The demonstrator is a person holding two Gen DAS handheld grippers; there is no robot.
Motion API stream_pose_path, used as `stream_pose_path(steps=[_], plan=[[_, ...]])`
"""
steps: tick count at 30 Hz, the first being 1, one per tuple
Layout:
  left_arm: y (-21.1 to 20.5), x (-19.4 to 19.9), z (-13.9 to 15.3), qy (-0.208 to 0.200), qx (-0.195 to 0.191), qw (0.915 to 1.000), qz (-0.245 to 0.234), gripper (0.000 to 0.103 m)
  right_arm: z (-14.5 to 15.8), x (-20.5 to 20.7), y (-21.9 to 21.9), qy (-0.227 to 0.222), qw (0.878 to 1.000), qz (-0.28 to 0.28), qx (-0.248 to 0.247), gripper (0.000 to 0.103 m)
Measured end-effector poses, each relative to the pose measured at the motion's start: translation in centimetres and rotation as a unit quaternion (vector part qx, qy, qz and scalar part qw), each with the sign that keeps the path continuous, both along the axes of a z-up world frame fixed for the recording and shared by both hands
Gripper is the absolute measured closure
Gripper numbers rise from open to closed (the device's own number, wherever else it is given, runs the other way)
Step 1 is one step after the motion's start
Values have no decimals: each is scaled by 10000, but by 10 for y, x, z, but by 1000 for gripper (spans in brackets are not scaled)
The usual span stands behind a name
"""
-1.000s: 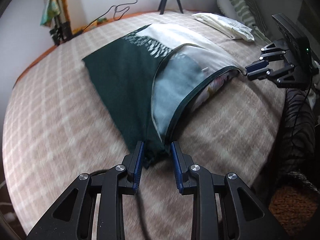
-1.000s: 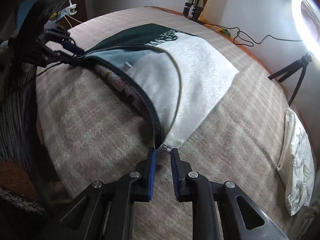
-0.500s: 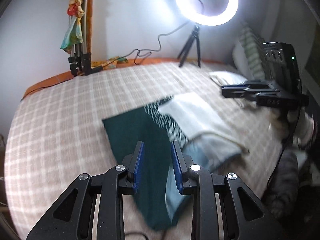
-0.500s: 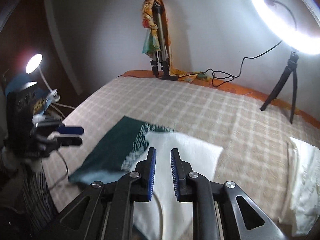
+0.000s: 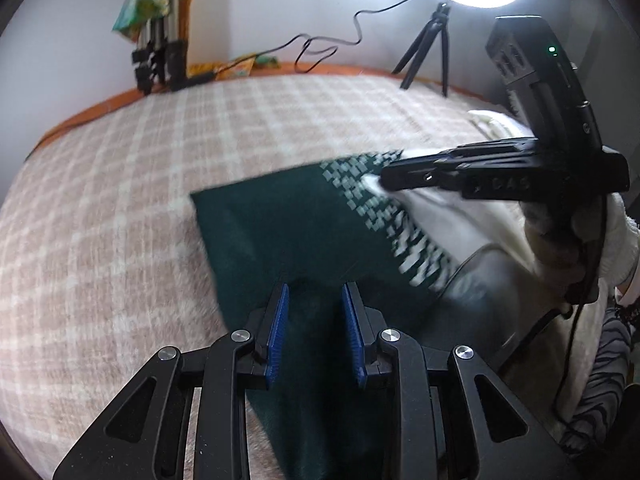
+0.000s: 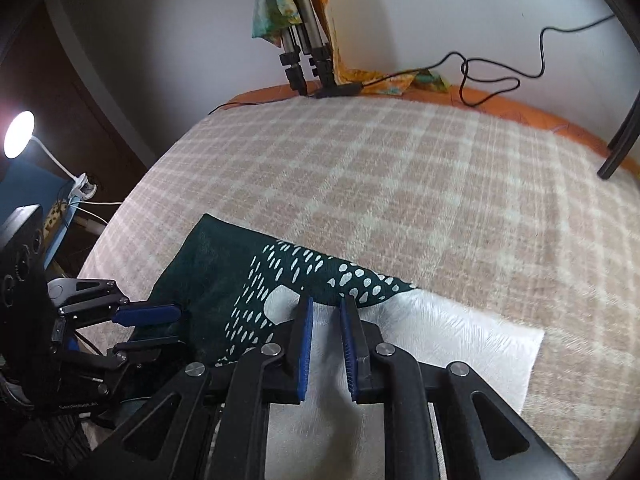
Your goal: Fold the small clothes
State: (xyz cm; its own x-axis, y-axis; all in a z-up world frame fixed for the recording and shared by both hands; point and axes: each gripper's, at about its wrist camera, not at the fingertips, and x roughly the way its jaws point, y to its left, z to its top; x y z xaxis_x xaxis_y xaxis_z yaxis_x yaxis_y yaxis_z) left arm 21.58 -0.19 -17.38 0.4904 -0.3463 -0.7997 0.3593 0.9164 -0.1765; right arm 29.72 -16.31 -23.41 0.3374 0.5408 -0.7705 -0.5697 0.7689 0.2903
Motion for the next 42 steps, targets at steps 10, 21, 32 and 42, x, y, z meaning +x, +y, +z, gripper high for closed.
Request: stream_pose_path(steps=[10, 21, 32, 42], plan=[[11, -28, 2, -71, 197, 9998, -6, 78, -2, 0, -59, 161, 9986, -485, -111, 85], [66, -69, 29, 218, -1023, 9908, 854, 56, 29, -54, -128, 418, 9944, -836, 487, 70], [86, -85, 4, 1086, -2271, 9582, 1360, 53, -3, -79, -144, 1136, 9835, -1007, 987, 57], [83, -102, -19, 1535, -2690, 9373, 1599, 52, -18, -55, -162, 1524, 9673, -1331, 1531, 57]])
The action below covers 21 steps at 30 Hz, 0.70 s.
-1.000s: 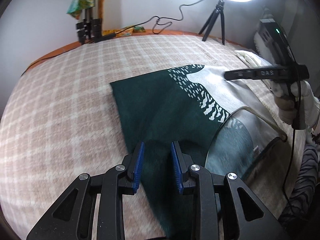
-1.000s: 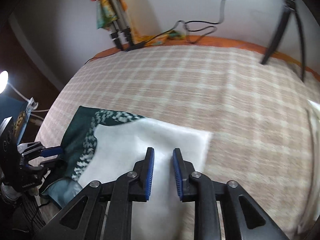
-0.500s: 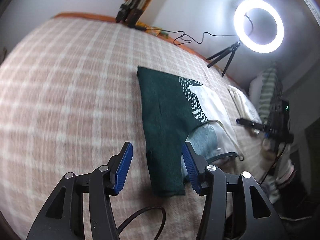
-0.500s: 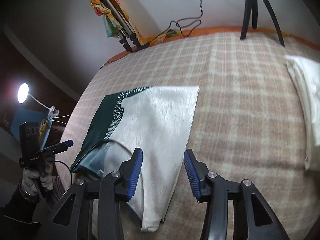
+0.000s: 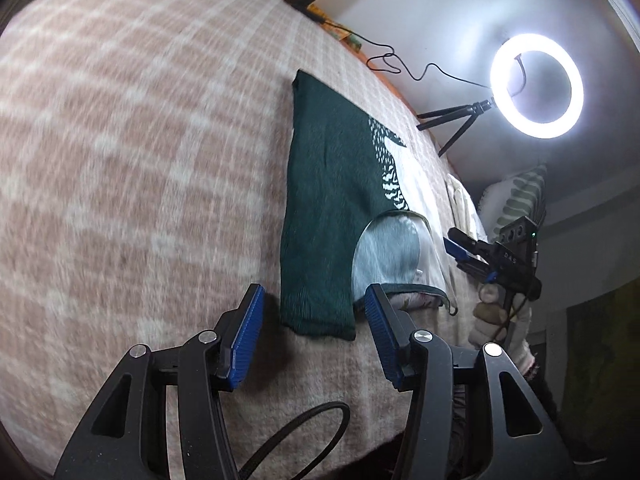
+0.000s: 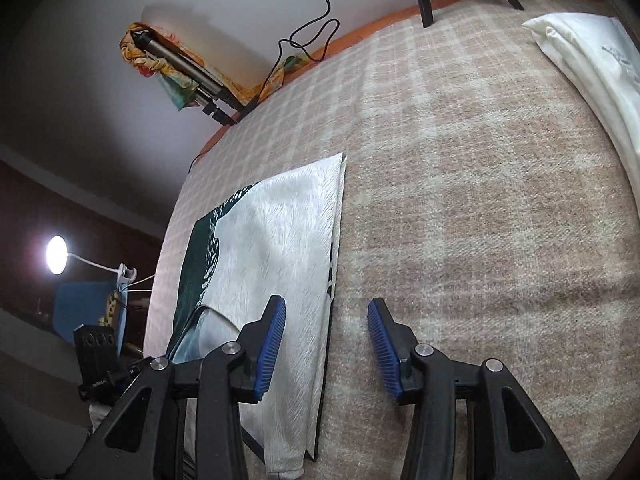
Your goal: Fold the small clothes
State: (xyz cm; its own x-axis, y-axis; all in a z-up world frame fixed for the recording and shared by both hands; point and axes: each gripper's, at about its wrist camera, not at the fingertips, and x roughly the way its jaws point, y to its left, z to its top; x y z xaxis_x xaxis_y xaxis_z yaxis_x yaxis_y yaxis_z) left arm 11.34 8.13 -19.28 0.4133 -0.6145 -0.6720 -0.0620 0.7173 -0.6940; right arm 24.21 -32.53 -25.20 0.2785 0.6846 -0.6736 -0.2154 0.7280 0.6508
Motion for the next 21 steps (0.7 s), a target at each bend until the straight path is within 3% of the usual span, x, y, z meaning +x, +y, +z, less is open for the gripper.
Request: stream_pose_path(steps=[9, 12, 21], plan=[[4, -2, -2, 57, -138, 9998, 149, 52, -2, 7, 4, -61, 9999, 99, -11, 54], [6, -5, -2, 58, -224, 9996, 180, 47, -2, 9, 6, -67, 9999, 147, 18, 51], [-4, -4, -7, -42, -535, 9985, 145, 46, -7, 23, 14, 6, 9993, 147, 330, 50]])
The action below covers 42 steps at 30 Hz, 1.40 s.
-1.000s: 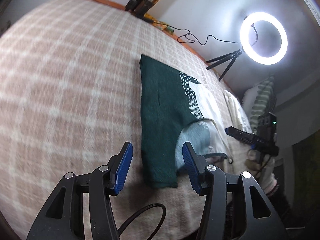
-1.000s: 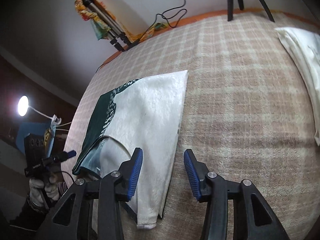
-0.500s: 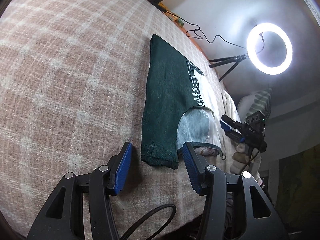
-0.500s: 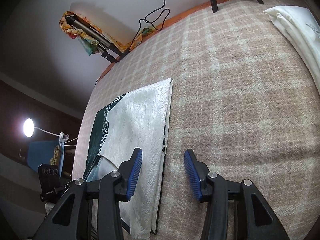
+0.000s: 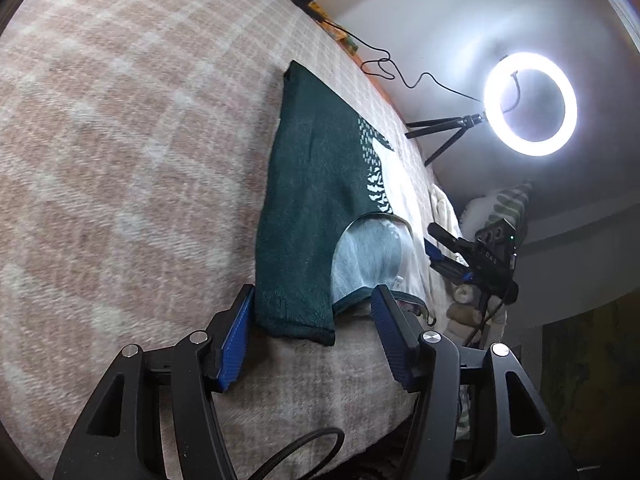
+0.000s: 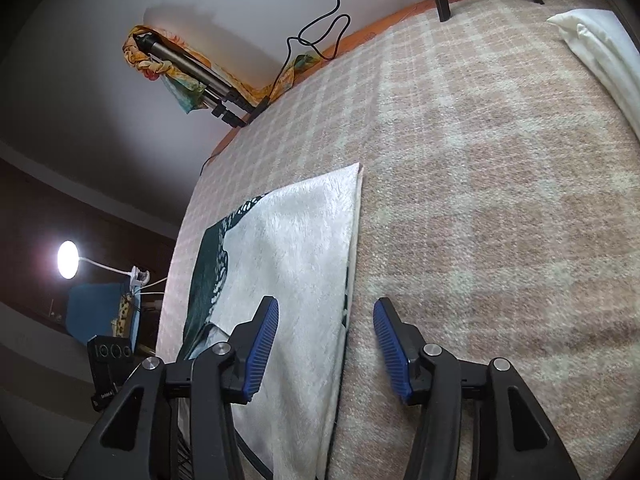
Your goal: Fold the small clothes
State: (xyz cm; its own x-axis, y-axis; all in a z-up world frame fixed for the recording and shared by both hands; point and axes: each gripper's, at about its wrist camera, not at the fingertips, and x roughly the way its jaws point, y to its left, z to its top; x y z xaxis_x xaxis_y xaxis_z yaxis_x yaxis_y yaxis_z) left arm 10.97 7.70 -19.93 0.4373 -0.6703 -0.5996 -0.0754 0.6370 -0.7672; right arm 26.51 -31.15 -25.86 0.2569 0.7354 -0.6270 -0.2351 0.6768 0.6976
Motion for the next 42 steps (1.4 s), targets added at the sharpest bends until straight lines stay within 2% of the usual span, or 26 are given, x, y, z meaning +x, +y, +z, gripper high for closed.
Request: stream_pose_path(steps=[9, 13, 16, 18, 21, 27, 30, 35, 42], plan=[[-13, 12, 0, -210, -8, 9997, -107, 48, -3, 11, 22, -20, 9991, -6, 422, 50], [-17, 17, 1, -263, 54, 9996, -118, 48, -5, 15, 33, -18, 9985, -23, 540, 56], [-22, 21, 2, -331, 301, 9988, -178, 62, -3, 17, 43, -90, 9993, 30, 363, 66], [-29, 24, 1, -364, 489, 9979, -224, 78, 0, 16, 48, -171, 9997, 68, 183, 70], [-38, 24, 3, -526, 802, 9948, -355, 88, 2, 14, 55, -225, 9996, 174, -76, 81], [-60, 21, 19, -1025, 1562, 9804, -627, 92, 14, 7, 70, -584, 9950, 277, -756, 95], [-69, 20, 26, -1232, 1883, 9717, -714, 95, 25, 2, 77, -855, 9900, 321, -1080, 99], [-81, 20, 34, -1481, 2145, 9621, -795, 96, 46, -9, 86, -1314, 9792, 393, -1494, 101], [-88, 14, 45, -1755, 2273, 9538, -888, 97, 69, -20, 90, -1691, 9700, 457, -1686, 101]])
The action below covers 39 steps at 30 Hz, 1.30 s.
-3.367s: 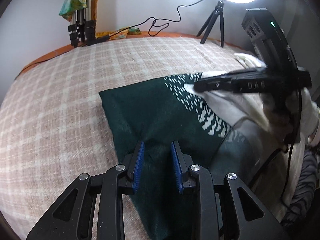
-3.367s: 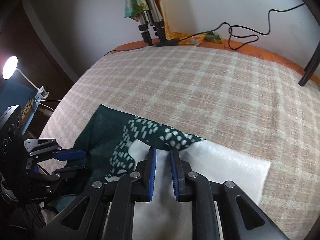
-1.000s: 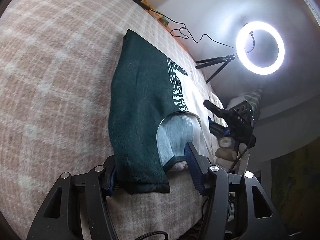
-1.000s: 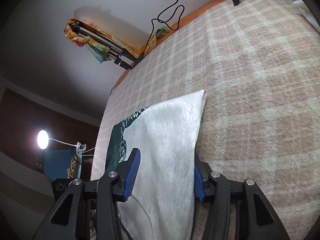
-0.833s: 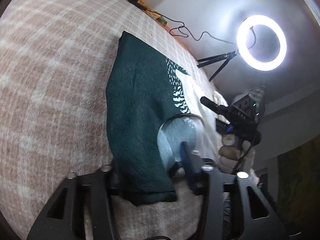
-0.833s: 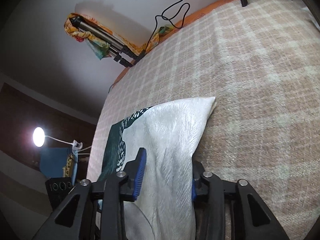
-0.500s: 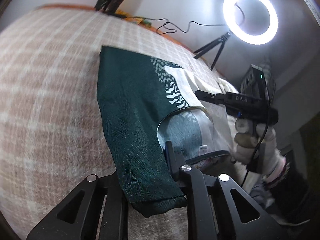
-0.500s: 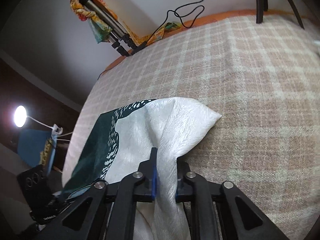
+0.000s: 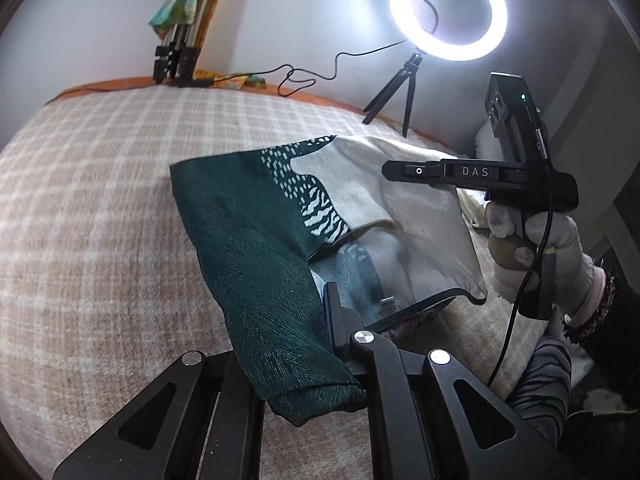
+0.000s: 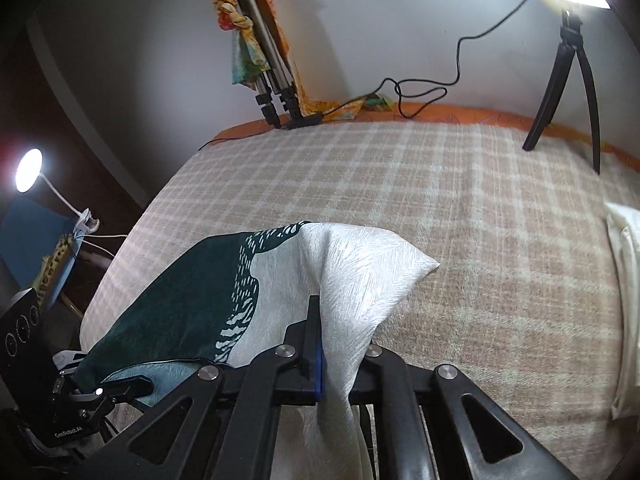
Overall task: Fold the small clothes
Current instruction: 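Lift the folded bundle with both tools and carry it toward the pillow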
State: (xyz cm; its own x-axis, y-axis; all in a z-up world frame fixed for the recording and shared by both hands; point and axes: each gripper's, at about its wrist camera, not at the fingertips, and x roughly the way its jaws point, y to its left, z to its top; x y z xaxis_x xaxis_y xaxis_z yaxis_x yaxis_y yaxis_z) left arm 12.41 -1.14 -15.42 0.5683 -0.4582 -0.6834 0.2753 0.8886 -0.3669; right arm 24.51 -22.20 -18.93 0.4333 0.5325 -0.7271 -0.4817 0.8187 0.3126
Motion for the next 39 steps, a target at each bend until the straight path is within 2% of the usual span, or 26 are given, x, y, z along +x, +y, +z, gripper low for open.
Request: stream_pose_path(steps=[10, 22, 31, 39], plan=[[-5, -3, -2, -158, -110, 9997, -141, 97, 24, -13, -6, -288, 9995, 56, -94, 101], [-24, 11, 7, -302, -298, 9982, -414, 97, 47, -23, -39, -525, 9985, -115, -78, 101], [-64, 26, 27, -535, -341, 9957, -677, 97, 67, -18, -92, -744, 9964, -392, -59, 101], [-117, 46, 41, -729, -429, 9920, -939, 97, 86, -6, -153, -909, 9932, -712, -150, 101]])
